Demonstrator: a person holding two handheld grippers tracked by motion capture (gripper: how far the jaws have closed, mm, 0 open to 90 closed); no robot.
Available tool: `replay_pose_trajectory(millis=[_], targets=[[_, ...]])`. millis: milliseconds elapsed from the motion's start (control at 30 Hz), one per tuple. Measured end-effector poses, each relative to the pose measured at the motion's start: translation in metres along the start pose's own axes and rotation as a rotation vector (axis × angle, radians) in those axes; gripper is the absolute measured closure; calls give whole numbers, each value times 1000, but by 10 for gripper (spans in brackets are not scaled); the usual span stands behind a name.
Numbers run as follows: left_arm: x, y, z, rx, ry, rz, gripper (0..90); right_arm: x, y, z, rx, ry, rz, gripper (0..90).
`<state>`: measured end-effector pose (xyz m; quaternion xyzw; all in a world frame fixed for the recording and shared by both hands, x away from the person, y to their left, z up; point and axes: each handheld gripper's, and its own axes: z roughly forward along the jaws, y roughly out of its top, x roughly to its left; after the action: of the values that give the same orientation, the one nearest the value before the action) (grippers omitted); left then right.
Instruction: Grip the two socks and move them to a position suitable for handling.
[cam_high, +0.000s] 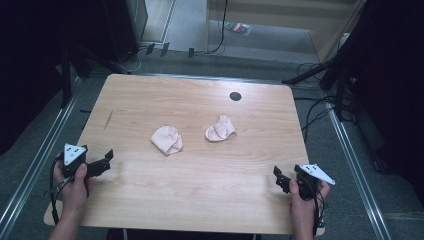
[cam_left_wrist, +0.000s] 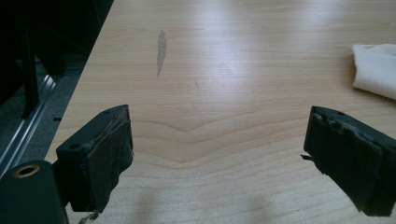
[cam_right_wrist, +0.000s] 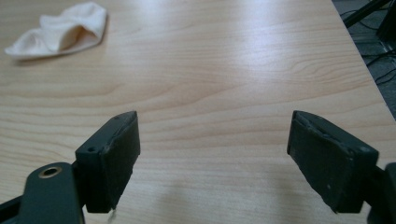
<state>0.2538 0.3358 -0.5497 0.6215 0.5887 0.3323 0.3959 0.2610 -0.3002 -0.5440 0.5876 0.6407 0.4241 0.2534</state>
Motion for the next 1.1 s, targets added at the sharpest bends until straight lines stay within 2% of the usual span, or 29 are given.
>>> replay_pose_trajectory(millis=[67,167,367,400,433,467,533,567,700,733,767,800,833,867,900,933,967,1000,1033,1100], targets=[[0,0,1,1,3,0,86,3,3,-3,-16,21,19,189],[0,0,0,1,1,2,86,8,5,-5,-27,24,12,195],[-1,0,0,-5,4,3,86,34,14,-8,-42,79,12,203],[-1,0,0,-3,5,4,86,46,17,-7,-39,98,4,212],[-1,0,0,-3,5,4,86,46,17,-7,-39,98,4,212],[0,0,0,-3,6,3,86,53,18,-6,-34,108,5,220],[0,0,0,-5,6,-2,86,76,23,-3,-27,136,-22,241],[0,0,0,-5,6,-4,86,76,23,-3,-27,136,-22,241],[0,0,-1,-3,7,-2,86,104,28,4,-8,184,-66,252],[0,0,-1,-3,6,-2,86,116,29,11,14,200,-78,257],[0,0,-1,-3,5,-2,86,116,29,11,14,200,-78,257],[1,0,-1,-2,2,-4,86,132,30,20,35,203,-98,259],[1,0,-1,0,0,-4,86,132,30,20,35,203,-98,259],[1,0,-1,0,-1,-8,86,144,32,28,52,204,-101,260],[1,0,-1,2,-2,-8,86,144,32,28,52,204,-101,260],[1,0,-1,2,-2,-7,86,160,34,36,68,230,-110,264],[1,0,-1,2,-2,-7,86,160,34,36,68,230,-110,264],[1,0,-1,0,-1,-6,86,178,35,47,75,250,-135,271],[1,0,-1,0,0,-5,86,178,35,47,75,250,-135,271],[1,0,-1,1,-5,-5,86,193,36,55,84,264,-153,272]])
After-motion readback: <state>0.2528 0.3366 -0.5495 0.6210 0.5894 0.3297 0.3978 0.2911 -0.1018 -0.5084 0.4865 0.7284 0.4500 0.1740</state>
